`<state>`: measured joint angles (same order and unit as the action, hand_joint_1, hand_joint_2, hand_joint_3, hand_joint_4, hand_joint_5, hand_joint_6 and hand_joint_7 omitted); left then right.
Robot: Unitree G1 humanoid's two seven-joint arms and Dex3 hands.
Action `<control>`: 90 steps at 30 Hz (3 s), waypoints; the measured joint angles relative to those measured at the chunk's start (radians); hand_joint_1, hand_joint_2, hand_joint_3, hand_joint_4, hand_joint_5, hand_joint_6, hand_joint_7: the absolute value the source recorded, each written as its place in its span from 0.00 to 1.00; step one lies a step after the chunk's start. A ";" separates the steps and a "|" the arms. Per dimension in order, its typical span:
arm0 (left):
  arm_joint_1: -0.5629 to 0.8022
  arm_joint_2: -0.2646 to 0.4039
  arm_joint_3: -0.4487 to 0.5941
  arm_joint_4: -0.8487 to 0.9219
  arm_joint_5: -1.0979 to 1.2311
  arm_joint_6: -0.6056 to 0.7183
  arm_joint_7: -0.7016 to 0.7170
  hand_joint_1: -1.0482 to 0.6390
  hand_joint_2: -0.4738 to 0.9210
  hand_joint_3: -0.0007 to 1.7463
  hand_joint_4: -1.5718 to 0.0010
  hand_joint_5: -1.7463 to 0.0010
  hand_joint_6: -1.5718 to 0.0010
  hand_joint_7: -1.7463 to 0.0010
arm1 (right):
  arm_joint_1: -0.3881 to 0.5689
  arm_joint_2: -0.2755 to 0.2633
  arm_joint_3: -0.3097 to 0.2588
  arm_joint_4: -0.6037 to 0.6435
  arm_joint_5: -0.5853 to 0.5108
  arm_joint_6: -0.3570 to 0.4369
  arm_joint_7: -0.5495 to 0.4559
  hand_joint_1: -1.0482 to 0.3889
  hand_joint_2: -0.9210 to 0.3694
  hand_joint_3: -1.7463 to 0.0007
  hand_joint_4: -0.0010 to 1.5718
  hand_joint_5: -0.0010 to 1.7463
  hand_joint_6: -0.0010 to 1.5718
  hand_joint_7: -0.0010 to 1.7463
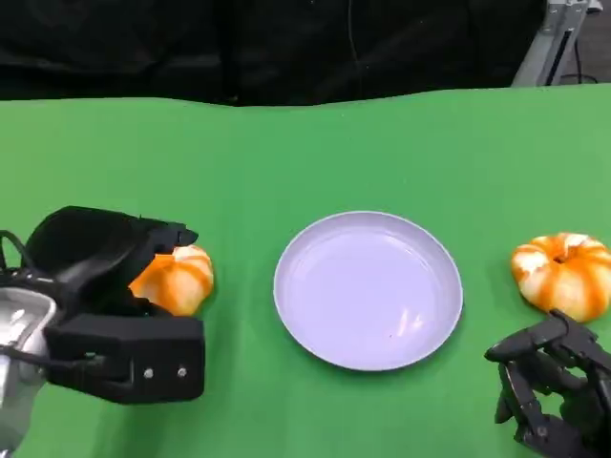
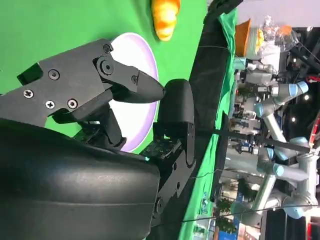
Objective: Grasp the bread from the table and place it into the plate.
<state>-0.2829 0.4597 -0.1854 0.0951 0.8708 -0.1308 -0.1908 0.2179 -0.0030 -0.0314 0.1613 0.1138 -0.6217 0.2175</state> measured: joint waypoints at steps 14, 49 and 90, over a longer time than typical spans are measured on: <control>-0.064 -0.001 -0.098 0.189 0.018 0.052 0.061 0.09 1.00 0.06 0.64 1.00 0.62 1.00 | 0.007 0.000 0.003 -0.009 -0.010 0.005 -0.011 0.62 0.17 0.48 0.52 0.97 0.51 0.80; -0.223 -0.070 -0.217 0.603 -0.096 -0.012 0.297 0.23 1.00 0.07 0.60 0.99 0.58 0.99 | 0.027 -0.002 0.003 -0.035 -0.003 0.010 -0.004 0.63 0.16 0.49 0.52 0.96 0.50 0.81; -0.173 -0.106 -0.097 0.218 -0.197 -0.166 0.548 0.62 0.70 0.60 0.46 0.00 0.53 0.01 | 0.030 -0.001 0.004 -0.063 -0.009 0.031 -0.009 0.63 0.16 0.49 0.51 0.97 0.50 0.81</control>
<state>-0.4562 0.3541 -0.2824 0.3127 0.6733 -0.2972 0.3567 0.2481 -0.0043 -0.0271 0.0978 0.1048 -0.5909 0.2089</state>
